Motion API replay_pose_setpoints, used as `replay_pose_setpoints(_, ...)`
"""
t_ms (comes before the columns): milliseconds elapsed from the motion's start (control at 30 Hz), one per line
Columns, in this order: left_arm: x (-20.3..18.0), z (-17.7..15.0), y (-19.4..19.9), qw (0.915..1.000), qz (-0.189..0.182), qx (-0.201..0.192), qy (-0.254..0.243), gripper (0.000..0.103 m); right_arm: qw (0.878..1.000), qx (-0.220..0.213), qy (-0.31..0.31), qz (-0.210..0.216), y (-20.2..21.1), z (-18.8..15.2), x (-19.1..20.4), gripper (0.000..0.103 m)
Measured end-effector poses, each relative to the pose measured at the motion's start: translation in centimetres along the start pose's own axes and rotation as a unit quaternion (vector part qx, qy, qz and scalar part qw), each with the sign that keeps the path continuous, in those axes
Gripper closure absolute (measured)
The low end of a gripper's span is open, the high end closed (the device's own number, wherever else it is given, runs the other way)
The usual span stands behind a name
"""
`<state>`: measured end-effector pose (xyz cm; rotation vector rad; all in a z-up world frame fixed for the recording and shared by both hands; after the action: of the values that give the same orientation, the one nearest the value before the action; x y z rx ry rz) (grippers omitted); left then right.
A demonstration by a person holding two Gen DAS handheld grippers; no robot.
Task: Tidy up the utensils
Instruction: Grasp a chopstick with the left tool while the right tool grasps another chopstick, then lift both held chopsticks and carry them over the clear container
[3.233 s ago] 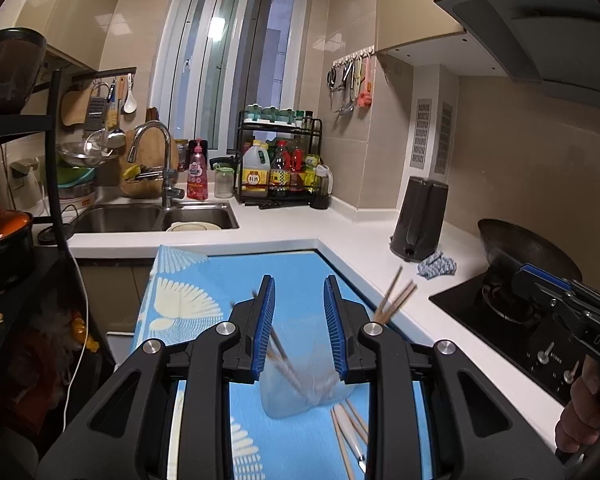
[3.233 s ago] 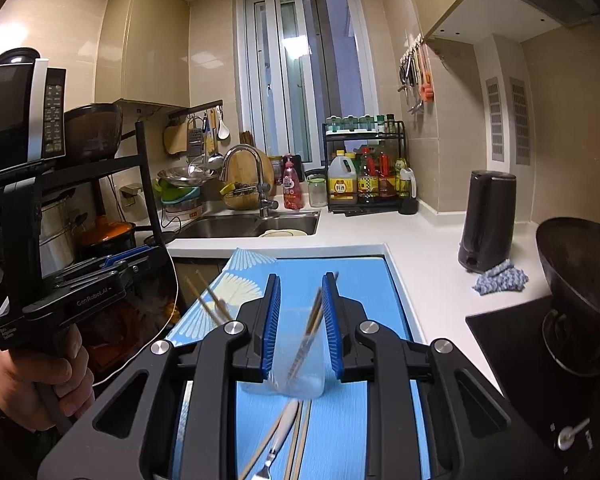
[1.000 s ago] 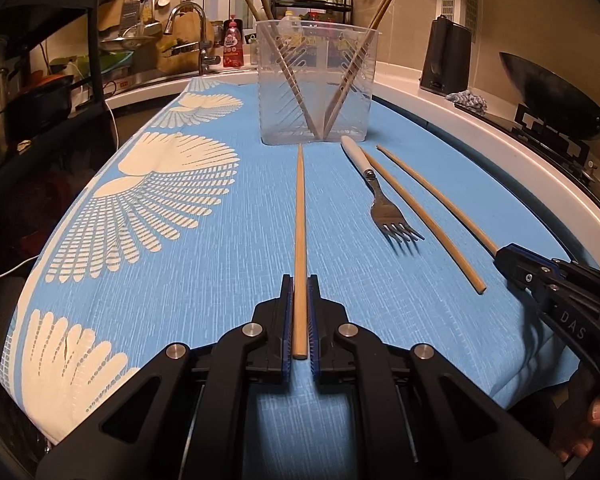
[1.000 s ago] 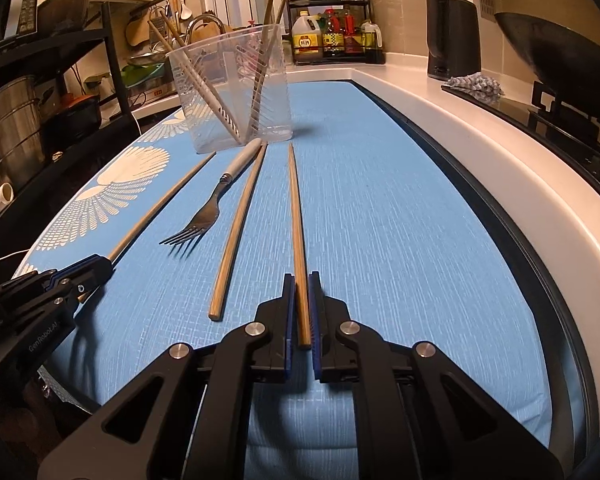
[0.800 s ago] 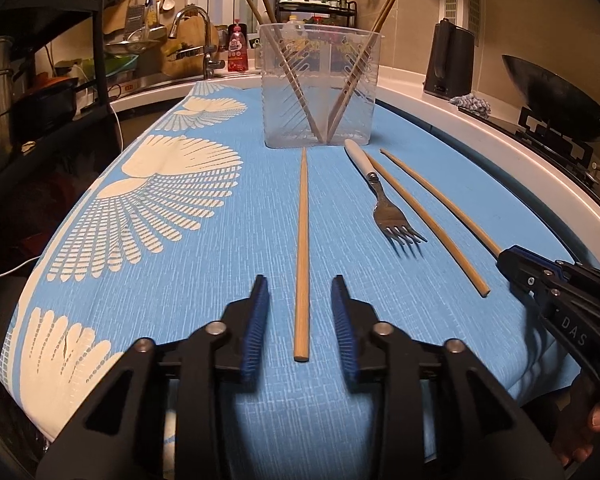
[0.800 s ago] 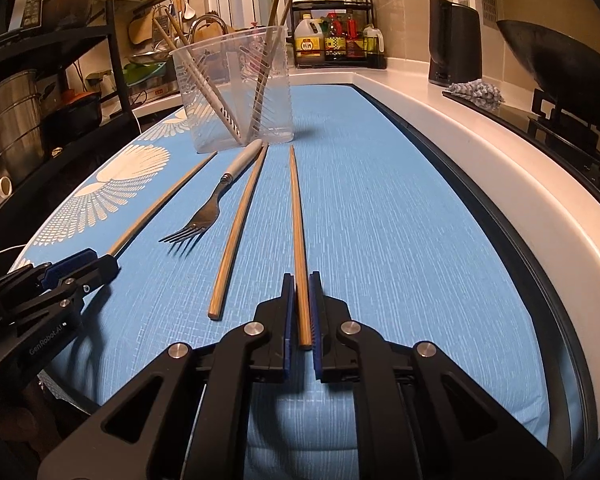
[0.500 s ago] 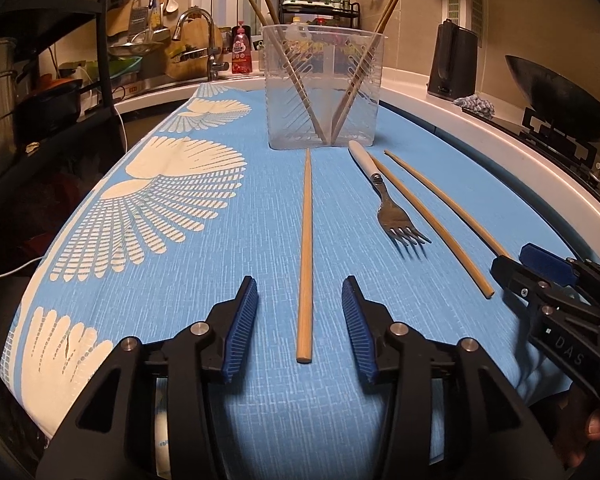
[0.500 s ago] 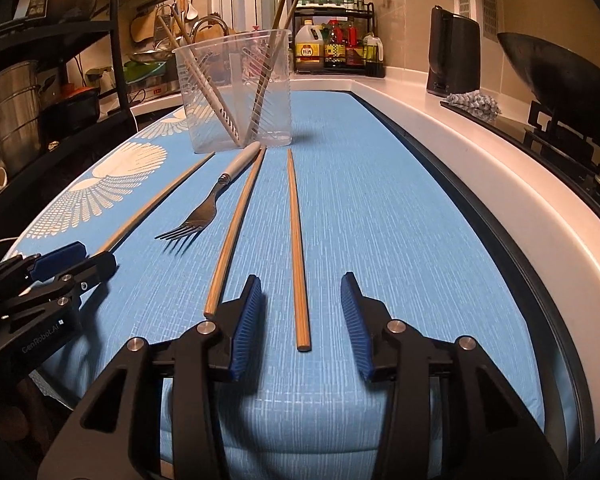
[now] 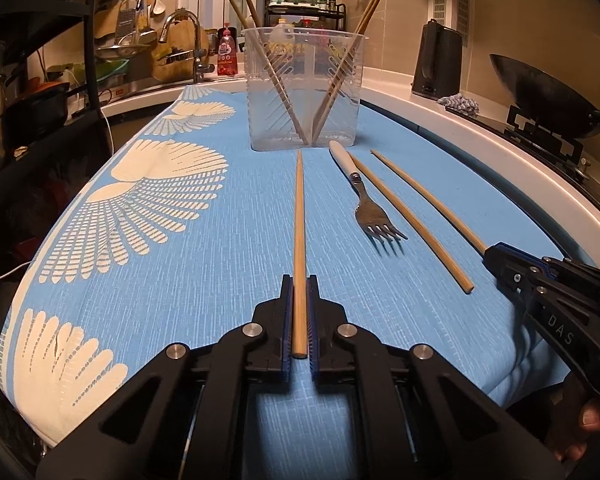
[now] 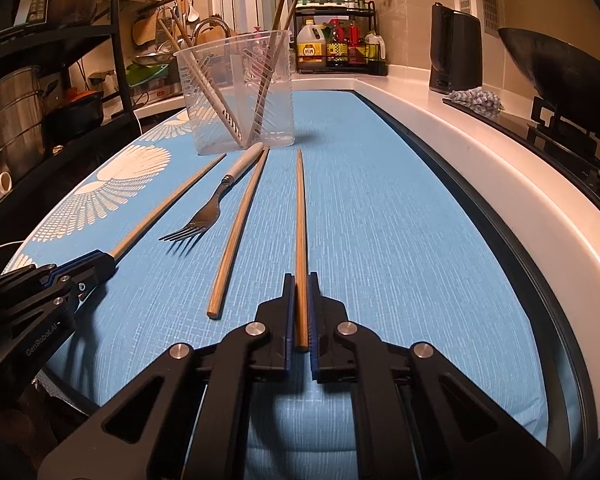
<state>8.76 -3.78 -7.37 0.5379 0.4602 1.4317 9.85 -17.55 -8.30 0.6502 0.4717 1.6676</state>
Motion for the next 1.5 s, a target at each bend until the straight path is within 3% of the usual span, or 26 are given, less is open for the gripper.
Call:
replay_pose_setpoints(867, 0.3, 2.0, 3.1, 0.9989, 0.005, -0.046, -0.011, 0.096, 1.000, -0.023, 0.001, 0.016, 2.8, 2.1, 0.9, 0.097)
replay_pose_setpoints(1500, 1.9, 6.2, 6.8, 0.9944, 0.009, -0.105, 0.002, 0.096, 0.997, -0.077, 0.003, 0.023, 7.3, 6.8, 0.7, 0.097)
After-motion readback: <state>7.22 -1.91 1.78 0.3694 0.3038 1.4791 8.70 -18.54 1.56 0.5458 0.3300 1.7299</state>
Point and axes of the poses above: each gripper's, at about its wrist camera, not at the fingertips, and y roughly against the way its jaws point, x to its left, z to its top, the point moved 10 cm from there along -y, roughly the way its jaws point, and after that the axes turned 4 degrees about -y, right-handed, at the moved point
